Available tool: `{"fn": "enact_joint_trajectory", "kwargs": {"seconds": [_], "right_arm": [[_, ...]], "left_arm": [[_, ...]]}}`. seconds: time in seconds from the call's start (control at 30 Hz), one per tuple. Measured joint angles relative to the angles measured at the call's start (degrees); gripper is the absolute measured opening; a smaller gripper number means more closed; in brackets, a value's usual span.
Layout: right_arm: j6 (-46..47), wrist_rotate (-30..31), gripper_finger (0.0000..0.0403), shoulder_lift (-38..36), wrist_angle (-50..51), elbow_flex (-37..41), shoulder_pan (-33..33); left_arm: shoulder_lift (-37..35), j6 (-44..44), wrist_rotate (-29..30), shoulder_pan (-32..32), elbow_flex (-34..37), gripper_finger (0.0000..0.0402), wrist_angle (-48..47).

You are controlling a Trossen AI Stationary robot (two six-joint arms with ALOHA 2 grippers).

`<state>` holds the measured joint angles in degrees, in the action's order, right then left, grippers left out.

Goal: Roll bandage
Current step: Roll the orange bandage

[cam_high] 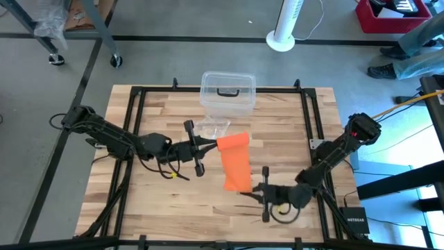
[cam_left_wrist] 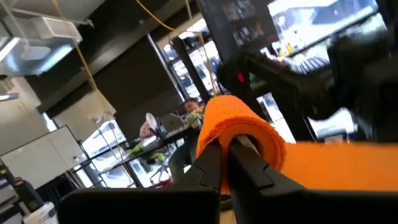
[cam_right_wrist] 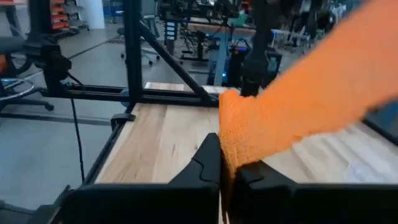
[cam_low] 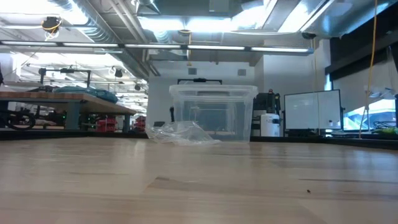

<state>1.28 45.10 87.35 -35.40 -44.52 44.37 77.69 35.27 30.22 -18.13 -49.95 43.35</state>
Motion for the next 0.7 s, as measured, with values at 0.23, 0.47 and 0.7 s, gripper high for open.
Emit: {"fn": "enact_joint_trajectory", "kwargs": {"seconds": [0.23,0.47,0.7], "right_arm": [[-12.2,4.7,0.0002,0.0,5.9,-9.8,4.2],[-24.0,3.3,0.0002,0.0,14.8,-20.0,3.8],[-30.6,0.5,0.0002,0.0,20.7,-27.5,2.3]], "left_arm": [[0.0,2.6,0.0,-0.5,0.0,0.0004,-2.2],[0.0,2.1,-0.2,-0.7,0.0,0.0003,-2.8],[1.2,1.1,-0.2,-0.7,0.0,0.0002,-3.1]]}}
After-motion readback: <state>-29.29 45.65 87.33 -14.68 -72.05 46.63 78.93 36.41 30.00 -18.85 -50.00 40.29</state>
